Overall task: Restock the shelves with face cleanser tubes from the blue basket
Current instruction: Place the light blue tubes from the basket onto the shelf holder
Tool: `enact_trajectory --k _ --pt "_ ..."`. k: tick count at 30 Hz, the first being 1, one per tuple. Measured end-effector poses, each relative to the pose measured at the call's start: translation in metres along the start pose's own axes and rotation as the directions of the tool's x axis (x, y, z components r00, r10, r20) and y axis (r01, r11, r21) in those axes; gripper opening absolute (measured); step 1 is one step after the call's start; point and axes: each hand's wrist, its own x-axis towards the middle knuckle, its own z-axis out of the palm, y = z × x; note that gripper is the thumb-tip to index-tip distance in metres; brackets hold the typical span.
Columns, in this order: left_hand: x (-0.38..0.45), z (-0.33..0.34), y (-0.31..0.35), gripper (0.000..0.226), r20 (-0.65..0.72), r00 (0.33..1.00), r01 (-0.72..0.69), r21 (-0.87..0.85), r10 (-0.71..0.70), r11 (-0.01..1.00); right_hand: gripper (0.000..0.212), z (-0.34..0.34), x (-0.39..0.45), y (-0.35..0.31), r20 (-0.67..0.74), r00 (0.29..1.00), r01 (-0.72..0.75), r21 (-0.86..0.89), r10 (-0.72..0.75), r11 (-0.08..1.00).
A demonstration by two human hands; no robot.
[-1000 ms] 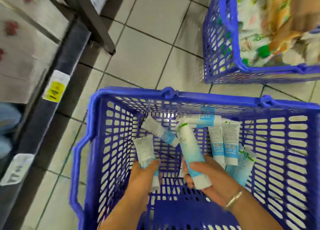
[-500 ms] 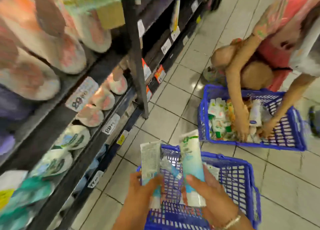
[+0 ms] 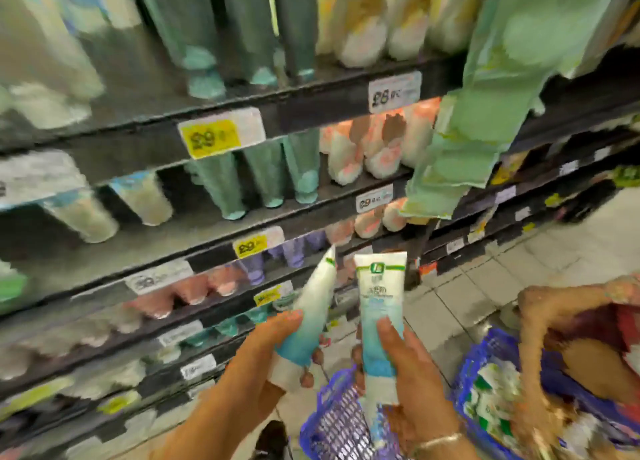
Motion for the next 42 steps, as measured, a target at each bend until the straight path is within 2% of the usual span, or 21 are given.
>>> enact_trajectory --k 1,3,5,7,10,13,14,16,17,18,21,23,26,31,35,39,42 --pt "-0.023 0.000 0.006 0.022 -0.008 1.000 -0.018 -0.047 0.017 0.999 0.042 0.007 -0.012 -0.007 0.037 0.999 -0.017 -0.038 0.018 0.999" --pt "-0.067 -0.009 0.012 0.036 -0.073 0.996 -0.067 -0.112 0.059 0.991 0.044 0.028 -0.033 -0.016 0.101 0.992 -0.067 -0.114 0.079 0.991" --pt "-0.111 -0.023 0.017 0.050 -0.181 0.974 -0.172 -0.192 0.137 0.966 0.046 0.055 -0.056 -0.019 0.210 0.972 -0.062 -0.189 0.103 0.980" --pt "-0.153 -0.038 0.030 0.049 -0.284 0.940 -0.273 -0.299 0.188 0.914 0.044 0.092 -0.076 -0.021 0.317 0.940 -0.058 -0.221 0.128 0.973" --pt "-0.216 -0.059 0.052 0.042 -0.417 0.858 -0.465 -0.388 0.299 0.795 0.039 0.157 -0.108 -0.022 0.505 0.849 -0.018 -0.264 0.154 0.964" --pt "-0.281 -0.082 0.063 0.045 -0.515 0.756 -0.630 -0.405 0.404 0.663 0.037 0.217 -0.148 -0.012 0.626 0.757 0.015 -0.302 0.187 0.953" --pt "-0.302 -0.090 0.061 0.048 -0.539 0.727 -0.667 -0.404 0.426 0.626 0.037 0.232 -0.164 -0.006 0.650 0.730 0.010 -0.315 0.208 0.949" --pt "-0.341 -0.107 0.054 0.069 -0.563 0.689 -0.714 -0.423 0.456 0.558 0.039 0.256 -0.192 0.010 0.688 0.680 -0.010 -0.336 0.252 0.942" --pt "-0.360 -0.117 0.047 0.076 -0.570 0.680 -0.727 -0.445 0.461 0.523 0.039 0.265 -0.206 0.020 0.703 0.656 -0.015 -0.350 0.273 0.937" --pt "-0.376 -0.127 0.041 0.073 -0.585 0.670 -0.737 -0.455 0.456 0.499 0.039 0.273 -0.219 0.030 0.717 0.633 -0.022 -0.362 0.293 0.932" --pt "-0.424 -0.158 0.030 0.046 -0.660 0.603 -0.792 -0.425 0.448 0.439 0.039 0.303 -0.257 0.059 0.748 0.572 -0.029 -0.391 0.336 0.920" --pt "-0.456 -0.182 0.024 0.036 -0.701 0.554 -0.827 -0.404 0.450 0.391 0.040 0.325 -0.284 0.083 0.761 0.540 -0.032 -0.409 0.360 0.912" --pt "-0.505 -0.221 0.010 0.039 -0.720 0.530 -0.842 -0.382 0.448 0.382 0.039 0.351 -0.327 0.127 0.755 0.515 -0.080 -0.429 0.406 0.900" --pt "-0.571 -0.289 -0.017 0.041 -0.756 0.502 -0.852 -0.348 0.420 0.391 0.019 0.389 -0.384 0.198 0.744 0.507 -0.136 -0.428 0.434 0.893" --pt "-0.609 -0.330 -0.040 0.050 -0.795 0.467 -0.860 -0.306 0.387 0.408 0.028 0.416 -0.417 0.241 0.723 0.489 -0.179 -0.464 0.487 0.868" --pt "-0.632 -0.364 -0.048 0.048 -0.820 0.438 -0.861 -0.265 0.368 0.433 0.016 0.447 -0.431 0.276 0.698 0.523 -0.161 -0.484 0.490 0.860" --pt "-0.638 -0.383 -0.056 0.042 -0.808 0.459 -0.848 -0.276 0.369 0.451 0.013 0.465 -0.428 0.302 0.659 0.556 -0.183 -0.498 0.507 0.848"
